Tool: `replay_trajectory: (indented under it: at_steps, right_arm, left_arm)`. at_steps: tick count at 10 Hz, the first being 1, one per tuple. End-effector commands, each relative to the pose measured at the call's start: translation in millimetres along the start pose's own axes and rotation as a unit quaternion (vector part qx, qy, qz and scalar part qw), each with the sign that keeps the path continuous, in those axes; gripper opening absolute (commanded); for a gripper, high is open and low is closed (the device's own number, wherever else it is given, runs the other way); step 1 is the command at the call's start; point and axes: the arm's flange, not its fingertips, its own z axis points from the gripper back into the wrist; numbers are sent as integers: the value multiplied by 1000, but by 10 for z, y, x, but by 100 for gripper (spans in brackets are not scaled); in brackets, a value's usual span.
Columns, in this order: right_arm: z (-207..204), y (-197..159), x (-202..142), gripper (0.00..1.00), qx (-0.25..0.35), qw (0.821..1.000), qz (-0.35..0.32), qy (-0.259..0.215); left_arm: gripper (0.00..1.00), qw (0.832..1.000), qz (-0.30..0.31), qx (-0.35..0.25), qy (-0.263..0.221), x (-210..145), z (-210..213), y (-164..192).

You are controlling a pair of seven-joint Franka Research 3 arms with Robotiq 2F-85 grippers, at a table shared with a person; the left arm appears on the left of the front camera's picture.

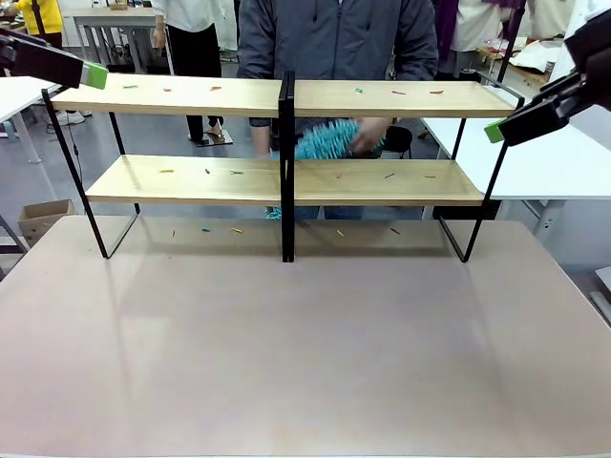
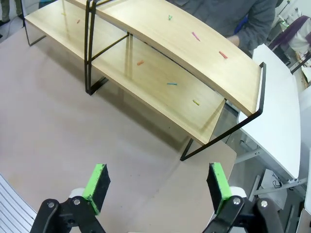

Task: Clean the shelves.
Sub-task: Pick up the Duster when the human hands it over.

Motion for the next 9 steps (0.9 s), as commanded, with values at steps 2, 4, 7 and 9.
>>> replay_trajectory:
  at_steps: [2,4,7,9]
  right_arm:
    - [-176,101,-418,100,-6,1000,-13,-1]
    - [-220,116,-432,100,0,1000,-5,3]
    - [-212,114,-437,100,-2,1000,-5,1]
    - [-237,118,-443,100,-1,1000,-5,3]
  left_arm:
    - [100,998,43,33,20,-1623,120,-585]
    - [100,997,61,42,2,-1659,138,-598]
    - [100,998,55,38,12,-1669,107,-620]
    - [100,998,57,38,12,-1669,98,-616]
